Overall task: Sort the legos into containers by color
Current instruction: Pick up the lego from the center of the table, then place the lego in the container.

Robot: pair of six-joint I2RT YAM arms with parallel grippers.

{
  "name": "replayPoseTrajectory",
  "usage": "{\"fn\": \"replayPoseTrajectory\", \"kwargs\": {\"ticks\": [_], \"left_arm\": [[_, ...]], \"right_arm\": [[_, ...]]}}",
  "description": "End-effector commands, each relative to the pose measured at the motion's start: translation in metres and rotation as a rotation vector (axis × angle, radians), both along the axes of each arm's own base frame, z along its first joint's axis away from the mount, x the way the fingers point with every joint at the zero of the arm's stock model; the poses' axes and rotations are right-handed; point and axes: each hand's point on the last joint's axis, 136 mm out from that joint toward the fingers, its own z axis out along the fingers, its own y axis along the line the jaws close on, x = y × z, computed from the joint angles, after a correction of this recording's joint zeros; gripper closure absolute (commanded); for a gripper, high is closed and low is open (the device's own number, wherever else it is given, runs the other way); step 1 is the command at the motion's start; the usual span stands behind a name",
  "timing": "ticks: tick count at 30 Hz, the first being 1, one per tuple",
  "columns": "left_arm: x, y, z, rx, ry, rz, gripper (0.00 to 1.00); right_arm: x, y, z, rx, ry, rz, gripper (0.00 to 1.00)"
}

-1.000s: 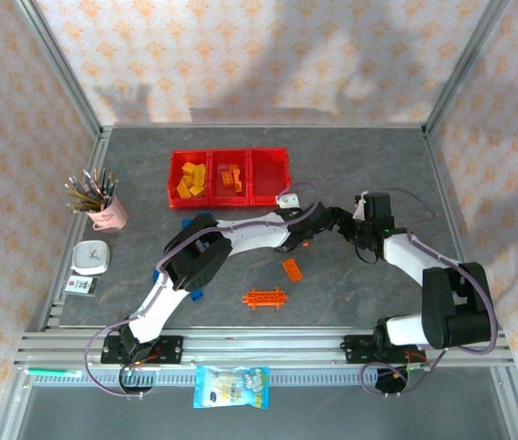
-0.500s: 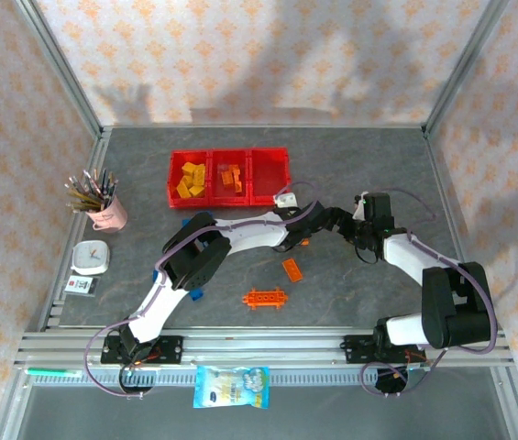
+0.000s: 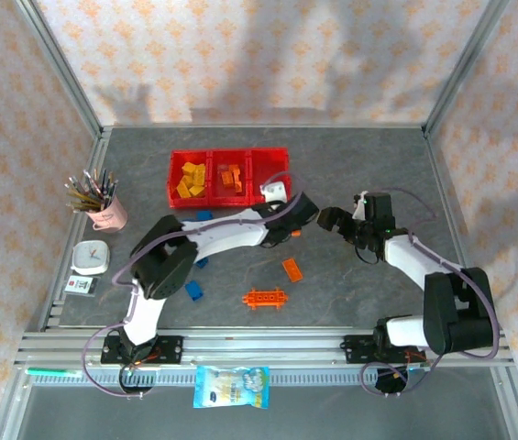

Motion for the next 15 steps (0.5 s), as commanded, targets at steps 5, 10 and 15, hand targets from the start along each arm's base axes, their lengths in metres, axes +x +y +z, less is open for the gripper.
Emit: {"fn": "replayPoseTrajectory", "kwargs": {"ticks": [5, 10, 15], "left_arm": [[0.037, 0.098, 0.077, 0.189, -0.176, 0.112, 0.72], [0.080, 0.139, 0.090, 0.292, -0.199, 0.116, 0.72], [0.125, 0.165, 0.082, 0.353, -0.215, 0.108, 0.70]], "right_arm": [[0.002, 0.041, 0.030, 0.000, -0.083, 0.077, 0.00], [0.003, 0.075, 0.036, 0.025, -0.106, 0.116, 0.00], [0.008, 0.091, 0.038, 0.045, -0.105, 0.128, 0.00]]}}
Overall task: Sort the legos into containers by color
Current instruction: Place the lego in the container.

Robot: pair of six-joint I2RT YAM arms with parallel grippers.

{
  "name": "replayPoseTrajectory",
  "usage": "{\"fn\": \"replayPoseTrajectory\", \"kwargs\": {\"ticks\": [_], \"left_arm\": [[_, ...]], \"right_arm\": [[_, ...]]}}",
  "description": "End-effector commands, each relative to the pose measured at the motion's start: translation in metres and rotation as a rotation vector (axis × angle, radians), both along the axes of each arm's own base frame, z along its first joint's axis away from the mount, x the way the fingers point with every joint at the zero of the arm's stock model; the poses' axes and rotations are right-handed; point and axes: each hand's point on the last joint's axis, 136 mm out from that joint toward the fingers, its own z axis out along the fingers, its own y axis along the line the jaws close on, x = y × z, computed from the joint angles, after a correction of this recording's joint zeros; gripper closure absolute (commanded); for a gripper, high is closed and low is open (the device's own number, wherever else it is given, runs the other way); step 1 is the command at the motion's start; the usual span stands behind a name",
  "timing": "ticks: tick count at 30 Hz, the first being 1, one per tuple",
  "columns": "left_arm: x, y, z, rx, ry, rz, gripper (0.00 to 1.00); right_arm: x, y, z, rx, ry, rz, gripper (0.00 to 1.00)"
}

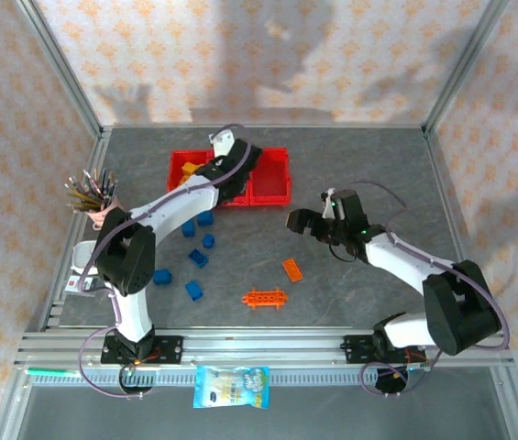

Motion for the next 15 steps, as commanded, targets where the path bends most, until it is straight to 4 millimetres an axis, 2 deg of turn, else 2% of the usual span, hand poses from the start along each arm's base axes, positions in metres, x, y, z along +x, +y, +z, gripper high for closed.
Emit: {"fn": "replayPoseTrajectory", "kwargs": {"ticks": [1, 6, 10, 12, 15], "left_arm": [[0.032, 0.009, 0.001, 0.099, -0.011, -0.039, 0.70], [0.061, 0.020, -0.012, 0.116, 0.011, -0.050, 0.65], [0.071, 0.020, -0.025, 0.128, 0.047, -0.070, 0.57], [0.073, 0.022, -0.026, 0.148, 0.065, -0.060, 0.51], [0.071, 0.020, -0.015, 0.135, 0.056, -0.073, 0.48]], "right_arm": [[0.017, 0.006, 0.015, 0.020, -0.044, -0.038, 0.00], [0.020, 0.003, 0.020, 0.009, -0.056, -0.048, 0.00], [0.021, 0.000, 0.024, -0.008, -0.068, -0.055, 0.00], [0.020, 0.000, 0.027, -0.013, -0.072, -0.051, 0.00], [0.021, -0.004, 0.031, -0.033, -0.084, -0.059, 0.00]]}}
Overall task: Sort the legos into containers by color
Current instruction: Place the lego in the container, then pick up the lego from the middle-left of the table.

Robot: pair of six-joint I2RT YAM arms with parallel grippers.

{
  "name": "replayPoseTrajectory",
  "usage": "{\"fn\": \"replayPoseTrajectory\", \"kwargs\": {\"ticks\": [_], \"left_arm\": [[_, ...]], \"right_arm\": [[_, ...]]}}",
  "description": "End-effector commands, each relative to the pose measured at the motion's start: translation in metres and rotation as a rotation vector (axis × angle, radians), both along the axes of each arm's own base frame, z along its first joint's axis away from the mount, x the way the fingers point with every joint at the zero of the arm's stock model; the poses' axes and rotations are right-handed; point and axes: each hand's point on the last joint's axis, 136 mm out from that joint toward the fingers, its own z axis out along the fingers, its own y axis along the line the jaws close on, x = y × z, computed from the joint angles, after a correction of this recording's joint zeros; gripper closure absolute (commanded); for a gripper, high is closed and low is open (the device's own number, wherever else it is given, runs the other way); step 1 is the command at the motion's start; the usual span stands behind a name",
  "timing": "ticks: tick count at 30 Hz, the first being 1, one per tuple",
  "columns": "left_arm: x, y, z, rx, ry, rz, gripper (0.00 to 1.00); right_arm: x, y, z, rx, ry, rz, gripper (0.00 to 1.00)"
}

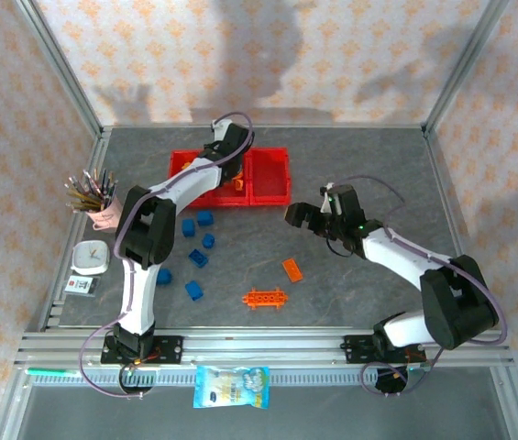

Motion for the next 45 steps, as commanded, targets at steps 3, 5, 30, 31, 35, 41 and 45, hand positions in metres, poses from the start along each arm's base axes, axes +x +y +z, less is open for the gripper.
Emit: {"fn": "replayPoseTrajectory", "kwargs": {"ticks": [3, 5, 30, 31, 35, 41, 45], "left_arm": [[-0.008, 0.000, 0.031, -0.017, -0.005, -0.022, 0.47], [-0.019, -0.005, 0.037, -0.065, 0.003, -0.043, 0.46], [-0.273, -0.174, -0.047, -0.536, 0.365, -0.338, 0.29], [-0.278, -0.178, -0.050, -0.544, 0.378, -0.341, 0.28], [-0.295, -0.200, -0.062, -0.562, 0.419, -0.363, 0.25], [-0.304, -0.213, -0.078, -0.534, 0.447, -0.353, 0.22], [-0.305, -0.221, -0.088, -0.513, 0.461, -0.351, 0.22]], "right_arm": [[0.007, -0.008, 0.025, -0.047, -0.072, -0.026, 0.01], [0.006, -0.012, 0.025, -0.065, -0.073, -0.037, 0.00], [-0.066, -0.091, -0.041, -0.157, 0.144, -0.218, 0.00], [-0.068, -0.092, -0.043, -0.157, 0.149, -0.222, 0.00], [-0.069, -0.098, -0.046, -0.166, 0.157, -0.234, 0.00], [-0.064, -0.101, -0.043, -0.127, 0.140, -0.242, 0.00], [-0.060, -0.104, -0.041, -0.129, 0.131, -0.254, 0.00]]}}
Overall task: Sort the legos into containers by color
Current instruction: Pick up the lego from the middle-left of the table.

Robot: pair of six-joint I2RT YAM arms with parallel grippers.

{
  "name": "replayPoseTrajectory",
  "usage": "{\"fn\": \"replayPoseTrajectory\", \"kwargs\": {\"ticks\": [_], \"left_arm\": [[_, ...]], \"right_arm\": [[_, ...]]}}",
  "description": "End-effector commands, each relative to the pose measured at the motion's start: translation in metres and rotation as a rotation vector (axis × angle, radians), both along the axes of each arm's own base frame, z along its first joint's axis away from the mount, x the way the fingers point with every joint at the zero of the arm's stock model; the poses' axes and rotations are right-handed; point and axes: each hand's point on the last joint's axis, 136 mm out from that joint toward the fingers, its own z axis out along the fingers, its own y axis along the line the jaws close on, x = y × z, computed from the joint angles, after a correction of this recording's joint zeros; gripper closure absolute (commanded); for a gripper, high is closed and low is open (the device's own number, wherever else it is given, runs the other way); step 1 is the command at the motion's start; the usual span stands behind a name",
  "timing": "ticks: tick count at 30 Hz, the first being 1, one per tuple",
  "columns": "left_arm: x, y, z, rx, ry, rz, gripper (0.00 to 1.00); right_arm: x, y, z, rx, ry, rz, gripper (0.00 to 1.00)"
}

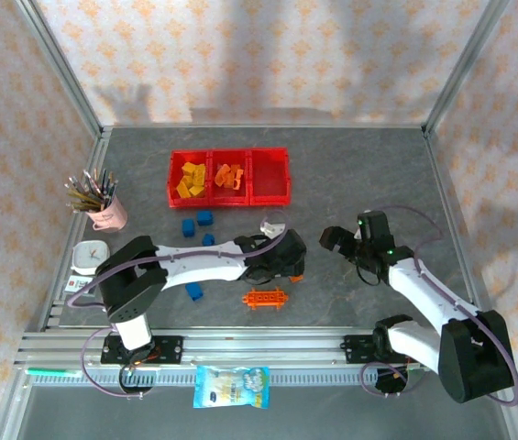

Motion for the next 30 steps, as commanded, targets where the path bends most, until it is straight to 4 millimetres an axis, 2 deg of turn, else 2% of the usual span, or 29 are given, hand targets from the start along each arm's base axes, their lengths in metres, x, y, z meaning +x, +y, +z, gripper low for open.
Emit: {"fn": "replayPoseTrajectory", "kwargs": {"ticks": [1, 7, 10, 12, 18, 21, 30], "left_arm": [[0.002, -0.011, -0.001, -0.008, 0.005, 0.018, 0.22], [0.004, -0.024, -0.016, 0.007, 0.022, 0.010, 0.22], [0.005, -0.033, -0.014, -0.010, 0.021, -0.003, 0.23], [0.007, -0.036, -0.024, 0.021, 0.022, -0.005, 0.24], [0.013, -0.043, -0.032, 0.061, 0.013, -0.009, 0.27], [0.017, -0.044, -0.035, 0.098, -0.005, -0.006, 0.29], [0.017, -0.029, -0.046, 0.221, -0.040, 0.017, 0.46]], "right_arm": [[0.003, -0.003, 0.003, 0.001, -0.022, -0.012, 0.00], [0.006, -0.006, 0.005, 0.005, -0.035, -0.020, 0.00], [0.007, -0.007, 0.006, 0.009, -0.038, -0.021, 0.00], [0.007, -0.008, 0.005, 0.009, -0.038, -0.023, 0.00], [0.007, -0.010, 0.003, 0.012, -0.036, -0.028, 0.00], [0.007, -0.010, 0.002, 0.010, -0.035, -0.027, 0.00], [0.008, -0.011, 0.001, 0.021, -0.031, -0.032, 0.00]]}}
